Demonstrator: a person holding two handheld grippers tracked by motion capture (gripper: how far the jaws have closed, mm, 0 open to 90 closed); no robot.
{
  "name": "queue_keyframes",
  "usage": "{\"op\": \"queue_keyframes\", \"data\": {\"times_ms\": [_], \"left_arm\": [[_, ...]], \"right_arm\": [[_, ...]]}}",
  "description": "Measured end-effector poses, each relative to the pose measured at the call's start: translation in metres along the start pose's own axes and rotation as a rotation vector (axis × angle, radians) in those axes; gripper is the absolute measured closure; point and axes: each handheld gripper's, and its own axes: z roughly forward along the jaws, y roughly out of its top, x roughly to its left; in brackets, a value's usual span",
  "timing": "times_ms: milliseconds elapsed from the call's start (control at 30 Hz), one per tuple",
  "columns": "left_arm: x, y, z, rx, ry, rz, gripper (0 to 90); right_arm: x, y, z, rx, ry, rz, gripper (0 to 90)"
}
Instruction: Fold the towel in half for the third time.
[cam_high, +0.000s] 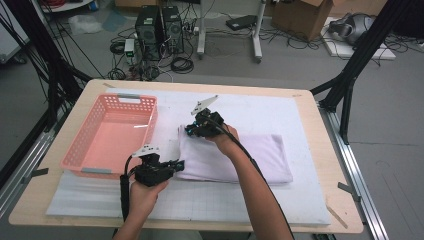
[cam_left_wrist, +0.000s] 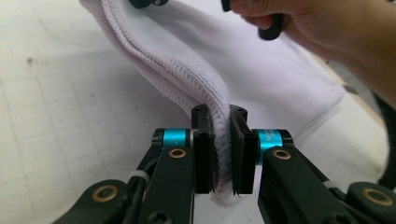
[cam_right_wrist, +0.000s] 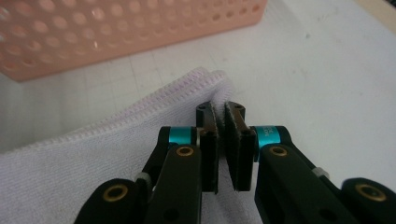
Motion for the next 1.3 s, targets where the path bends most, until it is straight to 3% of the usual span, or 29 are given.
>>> {"op": "queue_keyframes", "data": {"times_ms": [267,400,433,567,733,1067,1300], "left_arm": [[-0.021,0.012,0.02,-0.006,-0.082,0.025,81.6],[-0.03,0.018,0.031,0.006,-0.097,0.04,81.6],[-0.034,0.02,0.036,0.014,-0.102,0.053,81.6],[-0.046,0.025,0.052,0.035,-0.111,0.072,81.5],[-0.063,0.03,0.077,0.077,-0.13,0.094,81.4],[-0.095,0.034,0.117,0.119,-0.13,0.154,80.9],[-0.106,0.03,0.139,0.138,-0.134,0.17,80.7]], "right_arm": [[-0.001,-0.001,-0.031,-0.045,-0.021,-0.009,84.9],[-0.006,-0.006,-0.044,-0.06,-0.038,0.0,84.9],[-0.009,-0.013,-0.055,-0.065,-0.048,0.014,84.9],[-0.015,-0.022,-0.067,-0.072,-0.068,0.032,84.9],[-0.025,-0.048,-0.091,-0.085,-0.113,0.084,84.9],[-0.037,-0.082,-0.119,-0.1,-0.169,0.125,84.9],[-0.044,-0.105,-0.135,-0.101,-0.206,0.157,85.0]]}}
